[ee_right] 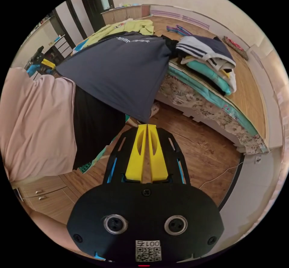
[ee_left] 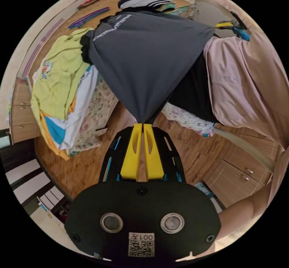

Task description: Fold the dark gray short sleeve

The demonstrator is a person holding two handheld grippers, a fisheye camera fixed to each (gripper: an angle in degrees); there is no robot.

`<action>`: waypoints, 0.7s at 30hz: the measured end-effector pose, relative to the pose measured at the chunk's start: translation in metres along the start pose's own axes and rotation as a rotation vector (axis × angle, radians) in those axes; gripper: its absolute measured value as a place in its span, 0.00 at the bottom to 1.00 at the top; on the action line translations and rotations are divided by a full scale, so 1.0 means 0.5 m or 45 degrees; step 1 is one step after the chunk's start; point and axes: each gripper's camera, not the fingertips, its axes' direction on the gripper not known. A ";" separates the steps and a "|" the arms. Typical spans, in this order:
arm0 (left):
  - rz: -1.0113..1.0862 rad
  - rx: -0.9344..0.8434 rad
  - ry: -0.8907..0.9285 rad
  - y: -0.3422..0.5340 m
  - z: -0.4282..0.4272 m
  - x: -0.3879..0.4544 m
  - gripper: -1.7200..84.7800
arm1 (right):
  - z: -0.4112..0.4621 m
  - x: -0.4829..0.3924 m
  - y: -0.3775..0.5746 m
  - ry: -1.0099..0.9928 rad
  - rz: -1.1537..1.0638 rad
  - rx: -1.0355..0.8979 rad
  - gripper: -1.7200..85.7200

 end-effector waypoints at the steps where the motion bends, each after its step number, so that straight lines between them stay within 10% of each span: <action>1: -0.003 0.023 0.011 -0.005 0.016 -0.005 0.00 | 0.014 0.002 -0.004 -0.009 0.016 0.013 0.02; 21: -0.482 0.582 -0.078 -0.036 -0.012 -0.300 0.07 | 0.076 0.029 -0.369 0.431 -0.042 0.340 0.05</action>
